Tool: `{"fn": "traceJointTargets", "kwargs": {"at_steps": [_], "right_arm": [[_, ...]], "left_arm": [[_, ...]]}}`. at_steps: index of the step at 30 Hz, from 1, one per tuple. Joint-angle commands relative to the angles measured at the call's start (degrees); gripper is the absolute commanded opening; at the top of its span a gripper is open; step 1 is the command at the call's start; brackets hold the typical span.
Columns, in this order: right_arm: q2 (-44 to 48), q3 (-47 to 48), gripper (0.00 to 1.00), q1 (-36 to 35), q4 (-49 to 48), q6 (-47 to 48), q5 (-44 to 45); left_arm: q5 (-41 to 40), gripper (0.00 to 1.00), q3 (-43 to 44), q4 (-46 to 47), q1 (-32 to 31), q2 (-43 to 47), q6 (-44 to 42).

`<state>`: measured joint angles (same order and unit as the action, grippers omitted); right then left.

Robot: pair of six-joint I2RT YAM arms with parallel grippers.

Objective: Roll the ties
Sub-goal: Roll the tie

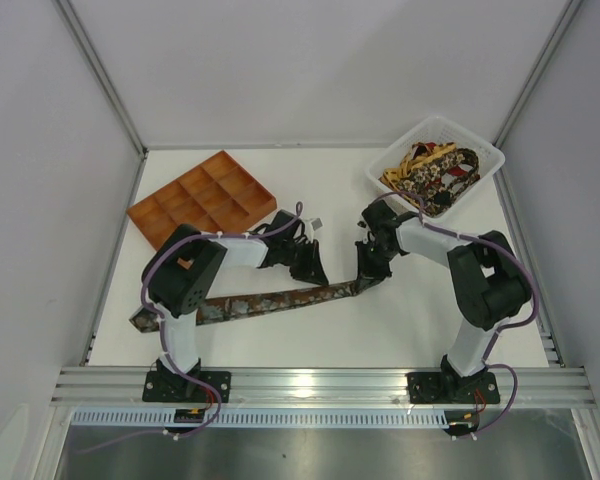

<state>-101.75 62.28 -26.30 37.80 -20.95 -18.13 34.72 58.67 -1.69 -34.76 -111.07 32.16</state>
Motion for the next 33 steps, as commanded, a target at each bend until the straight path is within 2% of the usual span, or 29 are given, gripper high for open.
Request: {"fn": "traceJointTargets", "kwargs": {"at_steps": [1,10,14,22,26,30,33], "right_arm": [[1.74,3.02,0.00,-1.64,5.88,0.56,8.36],[-1.43,9.96,0.00,-7.61,11.33,-3.30,20.13],[-2.13,9.35,0.00,-9.64,10.98,-3.84,21.73],[2.16,3.38,0.00,-8.42,8.35,-3.30,22.44],[4.81,-0.66,0.00,-6.57,5.97,-4.71,20.42],[6.30,-4.17,0.00,-6.30,3.17,-7.86,16.83],[7.36,-6.11,0.00,-6.39,1.05,-10.94,15.41]], "left_arm": [[-0.44,0.10,-1.45,3.71,-2.58,-0.21,1.06],[-0.09,0.09,-6.55,8.98,-5.14,3.57,3.87],[-0.53,0.10,-7.70,11.88,-4.53,5.16,5.10],[-2.98,0.15,-0.67,2.93,-2.94,6.30,0.89],[-3.61,0.17,-0.49,2.48,-3.03,8.67,0.62],[-0.63,0.17,-4.52,11.15,-3.82,10.96,6.40],[2.19,0.09,-6.72,17.75,-5.22,10.35,10.36]]}}
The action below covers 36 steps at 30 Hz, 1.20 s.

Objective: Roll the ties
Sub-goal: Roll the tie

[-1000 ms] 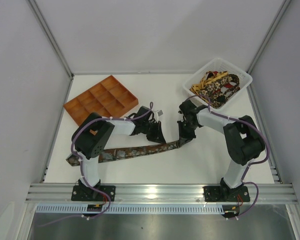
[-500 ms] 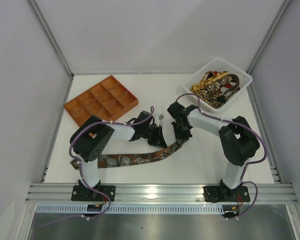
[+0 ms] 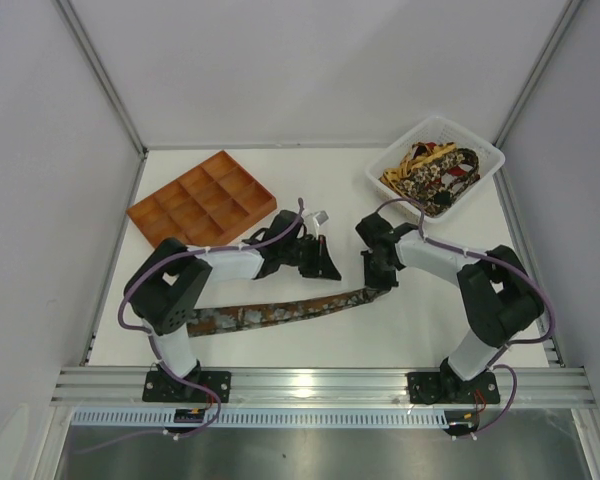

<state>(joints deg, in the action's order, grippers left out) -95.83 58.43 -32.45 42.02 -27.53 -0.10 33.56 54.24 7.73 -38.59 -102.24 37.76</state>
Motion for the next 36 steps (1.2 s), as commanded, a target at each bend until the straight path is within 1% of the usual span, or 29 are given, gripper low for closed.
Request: {"fn": "traceJointTargets", "kwargs": {"at_steps": [1,4,7,8,11,17,23,25,27,30,31,33,36], "right_arm": [[1.87,-3.58,0.00,-0.42,-3.43,-5.07,-2.45],[4.94,-6.56,0.00,-0.51,-4.93,-7.97,-2.45],[7.76,-8.77,0.00,-0.25,-6.86,-10.08,-2.80],[8.29,-8.78,0.00,-0.16,-7.04,-10.26,-2.80],[9.17,-9.04,0.00,0.10,-7.04,-10.70,-2.71],[8.38,-9.83,0.00,0.19,-8.62,-11.14,-3.85],[7.33,-8.95,0.00,-0.07,-7.83,-10.35,-4.03],[7.24,-8.17,0.00,-0.42,-7.04,-10.00,-2.72],[7.06,-7.55,0.00,-0.69,-5.99,-9.83,-2.10],[7.06,-6.76,0.00,-0.69,-5.11,-9.38,-1.84],[6.98,-6.41,0.00,-0.78,-5.02,-9.21,-1.75],[6.97,-6.14,0.00,-0.78,-5.02,-9.12,-2.10],[7.06,-5.61,0.00,-0.78,-5.19,-8.95,-2.80]], "left_arm": [[3.44,0.04,-2.47,8.88,-2.18,1.34,5.13],[3.53,0.01,-2.65,8.80,-3.77,0.73,5.39],[3.88,0.00,-3.00,8.89,-5.44,-0.24,6.01],[3.62,0.01,-2.82,7.23,-5.71,-0.51,5.92],[3.88,0.00,-4.48,7.91,-6.23,-0.77,6.98],[0.98,0.00,-5.90,-0.50,-7.03,-1.82,2.68],[-1.21,0.00,-3.18,-7.27,-6.50,-7.09,-2.42],[-1.48,0.00,-1.16,-9.65,-5.98,-8.41,-4.70],[-1.31,0.01,-0.80,-9.57,-5.97,-7.90,-5.41],[0.10,0.00,-1.06,-7.90,-7.37,-4.13,-5.68],[0.27,0.00,-1.06,-5.99,-7.73,-2.37,-5.68],[1.85,0.00,-1.33,-3.61,-8.25,-0.69,-3.93],[3.43,0.01,-0.72,1.05,-8.35,-0.50,-0.24]]}}
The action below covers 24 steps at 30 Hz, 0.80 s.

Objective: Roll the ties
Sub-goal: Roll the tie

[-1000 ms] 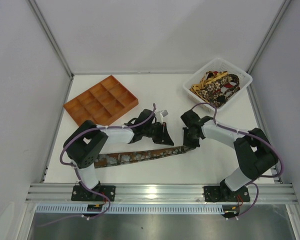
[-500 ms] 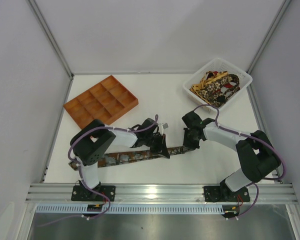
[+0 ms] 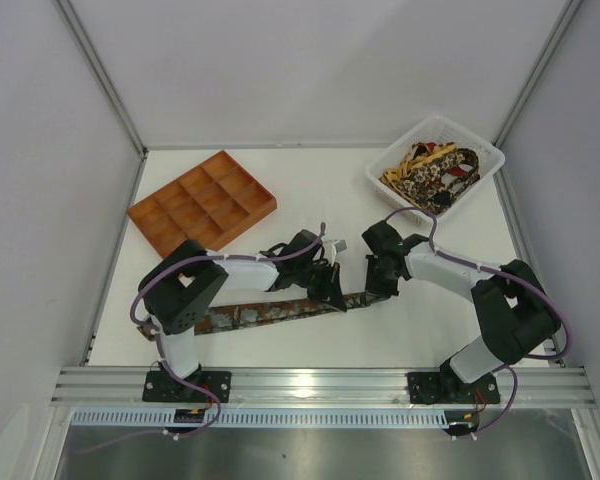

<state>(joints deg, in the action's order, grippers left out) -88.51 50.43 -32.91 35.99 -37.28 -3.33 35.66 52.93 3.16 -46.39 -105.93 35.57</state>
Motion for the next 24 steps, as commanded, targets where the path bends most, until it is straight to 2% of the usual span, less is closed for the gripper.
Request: {"fn": "traceJointTargets", "kwargs": {"at_steps": [1,4,9,18,22,24], "right_arm": [[-0.26,2.39,0.00,-0.32,0.75,0.80,0.26],[-0.26,2.74,0.00,-0.32,0.58,0.80,-0.44],[-0.43,3.70,0.00,-0.32,1.19,1.33,-0.62],[-1.05,3.44,0.01,-0.49,0.14,1.68,-2.55],[-1.93,4.23,0.10,-0.93,1.53,2.91,-1.77],[-1.84,4.76,0.19,-1.11,1.98,3.26,-1.24]], "left_arm": [[1.43,0.00,1.03,6.41,-0.54,2.58,2.65],[1.87,0.00,3.58,9.76,-0.54,-1.11,6.08],[2.48,0.00,8.24,10.28,-0.54,-8.49,8.63],[0.99,0.00,10.88,9.32,-0.19,-11.84,8.20],[0.99,0.00,10.97,8.71,0.25,-12.63,8.20],[1.25,0.01,10.71,8.62,0.42,-12.81,8.20]]}}
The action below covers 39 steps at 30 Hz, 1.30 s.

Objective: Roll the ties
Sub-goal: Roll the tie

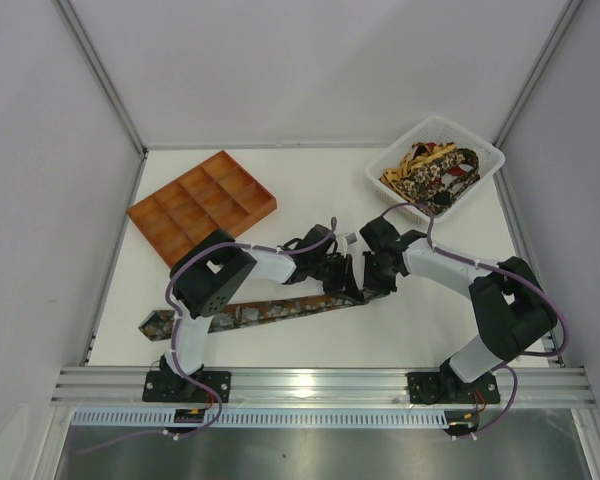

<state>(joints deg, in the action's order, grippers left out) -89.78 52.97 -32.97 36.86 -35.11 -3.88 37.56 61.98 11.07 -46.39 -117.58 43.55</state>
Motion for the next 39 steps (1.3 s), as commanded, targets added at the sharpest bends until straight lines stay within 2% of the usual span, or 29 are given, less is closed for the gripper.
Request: {"fn": "traceJointTargets", "kwargs": {"at_steps": [1,2,8,22,27,30,31,33,39], "right_arm": [[-0.66,2.40,0.22,-0.96,1.72,1.27,-0.43],[-0.66,3.10,0.31,-0.95,2.16,1.71,0.27],[-0.49,4.42,0.42,-0.95,4.36,3.21,1.51],[2.15,7.58,0.43,-1.04,9.45,4.79,3.61],[2.15,8.20,0.35,-1.13,9.46,5.32,3.70],[1.10,9.07,0.19,-1.83,9.45,5.32,3.44],[0.75,9.25,0.09,-2.09,9.46,5.23,3.61],[0.31,10.13,0.00,-2.80,9.81,5.06,3.88],[-0.75,11.37,0.00,-4.03,11.30,4.79,7.48]], "left_arm": [[-0.56,0.00,1.57,0.71,0.51,-1.25,0.22],[-0.56,0.01,1.40,0.62,0.51,-1.25,0.13],[-0.38,0.01,1.31,0.09,0.86,-1.42,-0.22],[-0.29,0.00,2.01,-1.40,1.04,-1.69,-1.36],[-0.47,0.00,2.36,-1.84,1.13,-1.69,-1.71],[-0.56,0.01,2.54,-2.10,1.04,-1.43,-1.89],[-0.65,0.00,2.62,-2.45,1.04,-1.34,-2.15],[-1.34,0.00,2.71,-3.59,1.13,-0.20,-2.50],[-3.02,0.00,2.36,-7.55,1.30,4.19,-4.61]]}}
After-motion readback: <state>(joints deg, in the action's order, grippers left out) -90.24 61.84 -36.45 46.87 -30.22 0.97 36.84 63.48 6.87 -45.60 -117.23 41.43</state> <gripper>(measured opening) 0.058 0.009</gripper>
